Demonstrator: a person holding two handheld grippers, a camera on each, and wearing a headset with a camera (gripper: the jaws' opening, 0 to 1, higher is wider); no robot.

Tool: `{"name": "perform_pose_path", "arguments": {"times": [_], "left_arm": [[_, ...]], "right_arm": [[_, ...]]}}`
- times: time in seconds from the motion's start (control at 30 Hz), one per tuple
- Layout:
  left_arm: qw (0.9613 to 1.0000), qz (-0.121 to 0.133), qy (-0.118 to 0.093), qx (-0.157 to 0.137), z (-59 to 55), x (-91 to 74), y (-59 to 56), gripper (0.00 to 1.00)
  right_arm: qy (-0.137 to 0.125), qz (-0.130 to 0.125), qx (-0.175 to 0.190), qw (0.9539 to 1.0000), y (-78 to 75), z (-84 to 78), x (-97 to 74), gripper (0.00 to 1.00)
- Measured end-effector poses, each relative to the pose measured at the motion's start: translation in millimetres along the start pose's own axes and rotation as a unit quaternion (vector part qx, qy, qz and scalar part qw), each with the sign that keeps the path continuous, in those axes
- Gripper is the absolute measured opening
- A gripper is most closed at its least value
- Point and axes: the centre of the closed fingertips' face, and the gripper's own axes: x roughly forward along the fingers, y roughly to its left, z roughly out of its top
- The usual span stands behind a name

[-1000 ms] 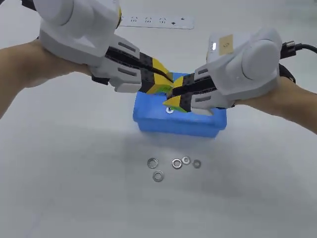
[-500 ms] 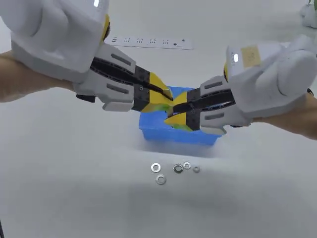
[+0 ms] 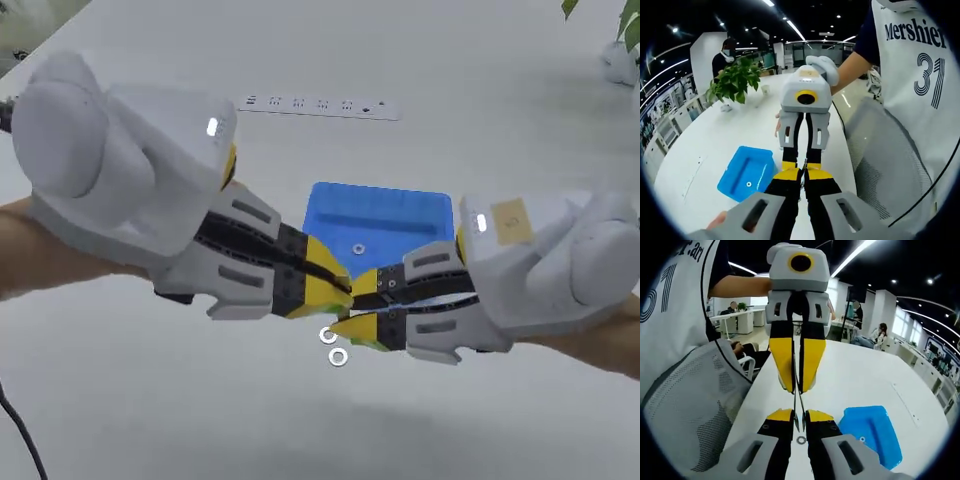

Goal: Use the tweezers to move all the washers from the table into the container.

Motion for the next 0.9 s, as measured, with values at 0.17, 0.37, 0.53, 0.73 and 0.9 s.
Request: {"name": "perform_pose_path", "arguments": {"times": [0.17,0.37,0.53,0.73,0.9], "left_arm": [[1.0,-0.004,-0.001,-0.008,-9.7,5.1,-20.8,0.07],[0.9995,0.004,-0.004,-0.032,-23.1,7.3,-27.9,0.07],[0.9995,0.004,0.009,-0.032,-29.6,10.8,-26.6,0.07],[0.9995,0.014,0.007,-0.026,-32.1,12.7,-18.0,0.07],[0.9991,0.027,0.004,-0.032,-36.8,12.6,-3.8,0.07]], "right_arm": [[0.003,0.02,0.003,0.9998,23.4,-8.7,7.5,0.1],[0.01,0.03,0.005,0.9995,33.1,-19.8,12.6,0.1],[0.012,0.031,0.008,0.9994,32.1,-25.0,18.8,0.1],[0.015,0.018,-0.002,0.9997,21.6,-28.6,20.0,0.11],[0.014,0.0,0.008,0.9999,8.5,-31.5,23.0,0.11]]}}
